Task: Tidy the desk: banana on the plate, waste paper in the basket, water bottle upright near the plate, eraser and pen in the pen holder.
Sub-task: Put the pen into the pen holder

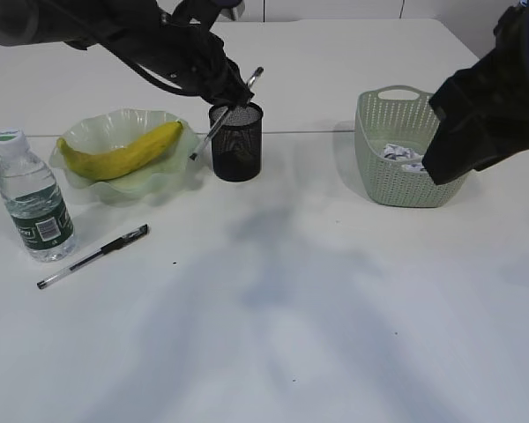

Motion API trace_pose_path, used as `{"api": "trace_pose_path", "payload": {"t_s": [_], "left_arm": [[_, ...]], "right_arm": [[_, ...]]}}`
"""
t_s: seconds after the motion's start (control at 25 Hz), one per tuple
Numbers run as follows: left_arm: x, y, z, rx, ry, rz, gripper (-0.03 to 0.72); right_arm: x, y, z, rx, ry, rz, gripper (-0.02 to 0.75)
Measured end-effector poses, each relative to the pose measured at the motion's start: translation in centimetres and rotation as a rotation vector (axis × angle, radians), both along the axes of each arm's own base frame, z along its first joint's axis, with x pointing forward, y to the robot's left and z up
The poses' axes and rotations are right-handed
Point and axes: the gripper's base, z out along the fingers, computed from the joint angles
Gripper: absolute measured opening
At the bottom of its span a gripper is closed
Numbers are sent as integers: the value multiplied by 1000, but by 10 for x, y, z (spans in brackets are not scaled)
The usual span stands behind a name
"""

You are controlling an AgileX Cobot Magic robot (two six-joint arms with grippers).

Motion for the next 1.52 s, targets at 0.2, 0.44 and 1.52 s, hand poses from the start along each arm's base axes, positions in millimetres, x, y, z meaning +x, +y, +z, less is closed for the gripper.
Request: {"api": "trace_pose_path", "payload": {"t_s": [0.2,0.44,1.52], "left_arm": [[10,1,10,-70,-116,81,40],[16,2,18,-143,-180,150,40],[39,9,-4,-368,-233,432,40]], "right_arm": [[0,0,0,0,0,0,321],[5,3,-6,-11,21,0,321],[7,4,-9,-15,29,0,321]]}}
